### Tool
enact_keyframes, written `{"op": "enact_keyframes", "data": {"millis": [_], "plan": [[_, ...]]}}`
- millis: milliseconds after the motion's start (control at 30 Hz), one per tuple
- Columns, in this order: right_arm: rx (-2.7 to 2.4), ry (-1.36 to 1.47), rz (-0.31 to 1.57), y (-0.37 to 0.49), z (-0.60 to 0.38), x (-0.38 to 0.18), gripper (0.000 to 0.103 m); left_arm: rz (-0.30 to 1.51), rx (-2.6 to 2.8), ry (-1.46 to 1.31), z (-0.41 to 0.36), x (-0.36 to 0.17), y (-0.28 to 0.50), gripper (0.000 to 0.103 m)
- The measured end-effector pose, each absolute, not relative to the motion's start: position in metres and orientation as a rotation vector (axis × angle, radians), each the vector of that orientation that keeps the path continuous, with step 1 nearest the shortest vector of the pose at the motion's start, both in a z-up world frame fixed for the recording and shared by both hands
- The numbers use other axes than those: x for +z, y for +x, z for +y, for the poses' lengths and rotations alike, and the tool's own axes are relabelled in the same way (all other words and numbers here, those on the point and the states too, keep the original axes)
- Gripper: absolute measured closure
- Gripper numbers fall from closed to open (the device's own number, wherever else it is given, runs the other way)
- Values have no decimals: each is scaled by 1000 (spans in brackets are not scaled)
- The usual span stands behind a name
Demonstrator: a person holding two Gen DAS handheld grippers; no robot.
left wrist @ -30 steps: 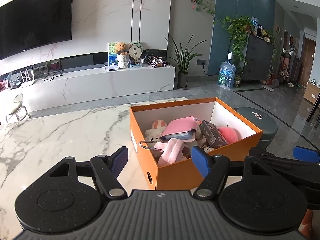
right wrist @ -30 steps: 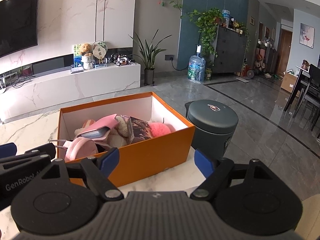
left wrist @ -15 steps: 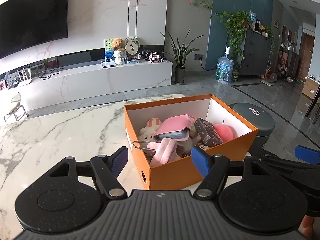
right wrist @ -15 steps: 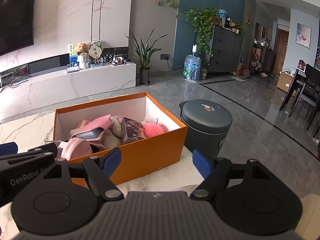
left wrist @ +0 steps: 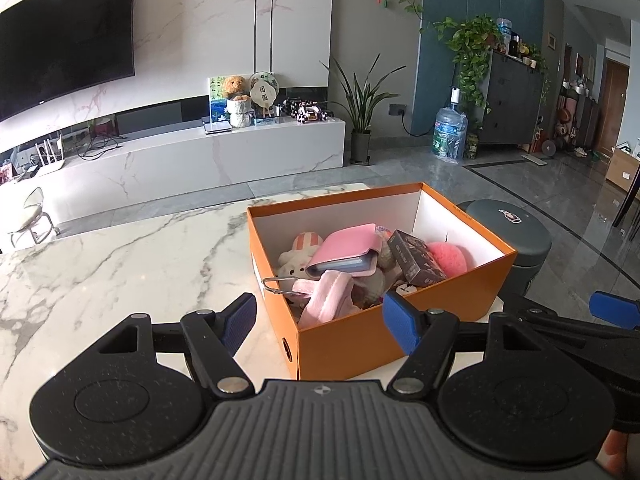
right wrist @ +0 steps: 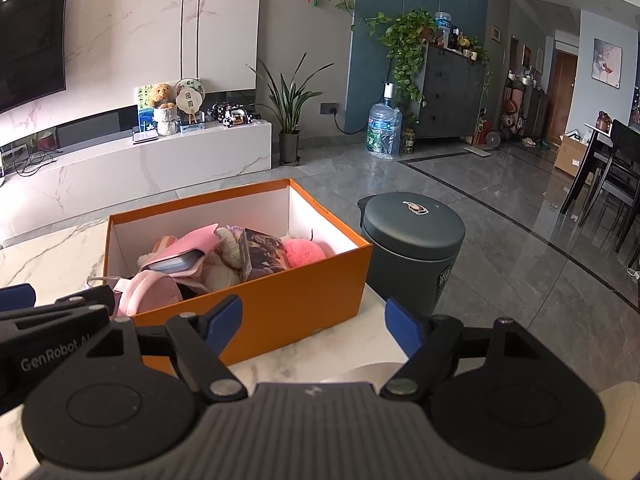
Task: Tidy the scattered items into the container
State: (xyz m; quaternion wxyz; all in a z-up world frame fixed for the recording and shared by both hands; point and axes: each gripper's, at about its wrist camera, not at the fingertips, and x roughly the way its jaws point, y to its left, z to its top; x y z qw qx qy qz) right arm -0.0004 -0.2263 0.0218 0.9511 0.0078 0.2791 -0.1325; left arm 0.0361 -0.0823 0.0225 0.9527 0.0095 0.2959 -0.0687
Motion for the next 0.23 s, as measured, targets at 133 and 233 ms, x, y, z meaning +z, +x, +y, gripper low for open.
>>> {"op": "enact_keyframes", "data": {"millis": [133,233], "plan": [[-268,17,567,-1,-226,21,23,596,-134,23,-82,22,34,21],[-268,18,567,-2,-225,21,23,593,-137,14,-80,22,34,21]]}}
